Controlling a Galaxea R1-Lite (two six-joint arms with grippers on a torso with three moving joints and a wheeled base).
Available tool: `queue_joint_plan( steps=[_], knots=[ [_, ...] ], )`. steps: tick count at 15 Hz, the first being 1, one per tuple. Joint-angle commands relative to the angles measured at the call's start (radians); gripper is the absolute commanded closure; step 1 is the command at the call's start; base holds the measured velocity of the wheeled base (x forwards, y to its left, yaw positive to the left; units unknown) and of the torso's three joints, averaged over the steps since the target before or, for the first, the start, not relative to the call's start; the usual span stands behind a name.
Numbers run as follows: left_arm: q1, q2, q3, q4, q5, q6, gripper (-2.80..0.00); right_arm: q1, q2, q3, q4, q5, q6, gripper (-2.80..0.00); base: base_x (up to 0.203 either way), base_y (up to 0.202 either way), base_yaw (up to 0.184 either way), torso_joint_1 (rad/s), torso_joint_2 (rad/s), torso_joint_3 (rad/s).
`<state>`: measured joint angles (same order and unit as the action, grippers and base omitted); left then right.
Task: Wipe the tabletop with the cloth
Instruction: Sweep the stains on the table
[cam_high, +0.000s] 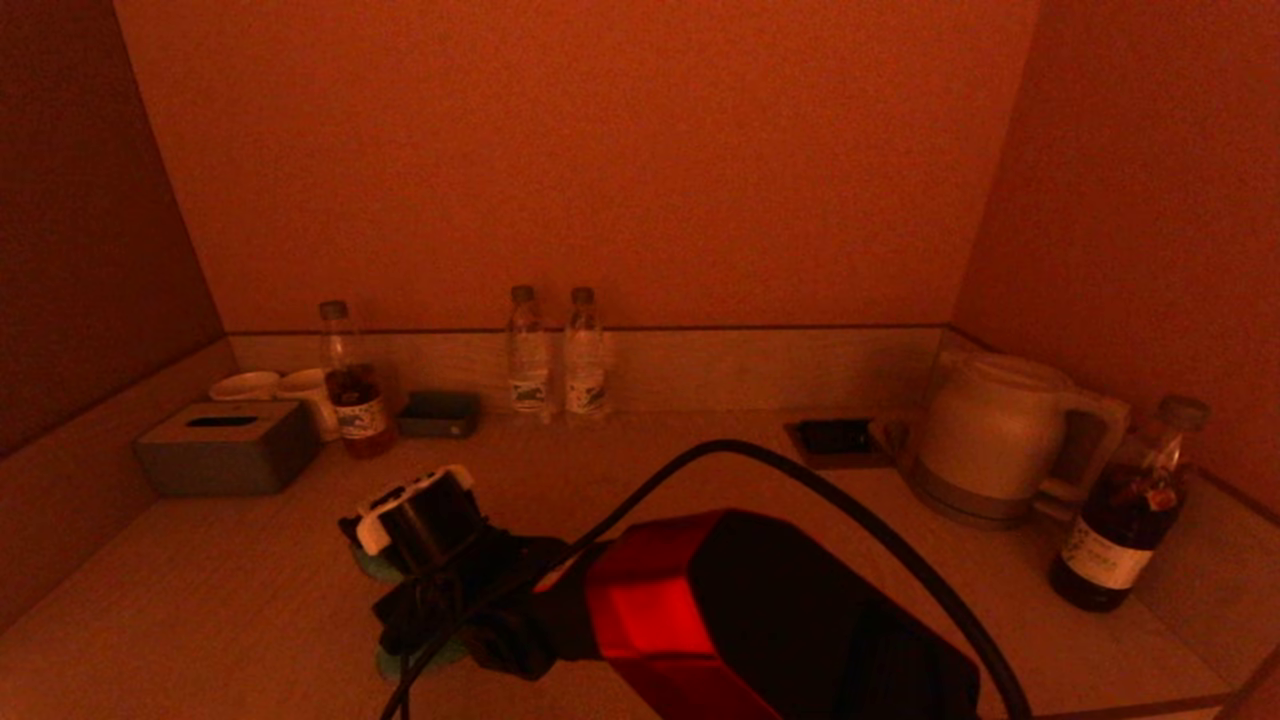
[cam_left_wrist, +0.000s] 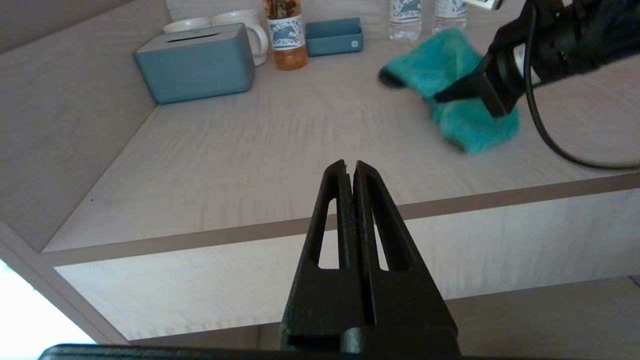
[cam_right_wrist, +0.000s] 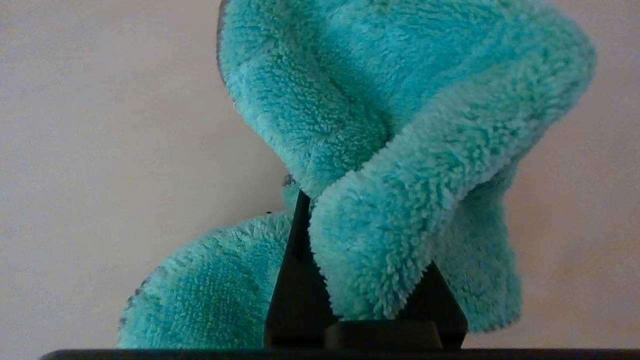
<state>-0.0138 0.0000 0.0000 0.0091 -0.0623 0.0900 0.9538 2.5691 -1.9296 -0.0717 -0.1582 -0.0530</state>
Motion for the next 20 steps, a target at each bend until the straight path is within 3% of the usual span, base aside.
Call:
queue_joint_plan(
  steps=[1,8,16,20],
  knots=[
    [0.000,0.000,0.000,0.000,-0.001,0.001,0.00,-0.036,0.017,0.002,0.001,-0.003,0.003,0.00,0.000,0.000,0.000,0.000,0.00,0.000],
    [0.000,0.000,0.000,0.000,-0.001,0.001,0.00,-0.140,0.016,0.053,0.000,-0.009,0.008,0.00,0.000,0.000,0.000,0.000,0.00,0.000],
    [0.000,0.000,0.000,0.000,-0.001,0.001,0.00,-0.182,0.010,0.080,-0.002,-0.026,0.012,0.00,0.000,0.000,0.000,0.000,0.00,0.000],
    [0.000,0.000,0.000,0.000,-0.001,0.001,0.00,-0.266,-0.009,0.084,-0.002,-0.040,0.012,0.00,0.000,0.000,0.000,0.000,0.00,0.000]
  ],
)
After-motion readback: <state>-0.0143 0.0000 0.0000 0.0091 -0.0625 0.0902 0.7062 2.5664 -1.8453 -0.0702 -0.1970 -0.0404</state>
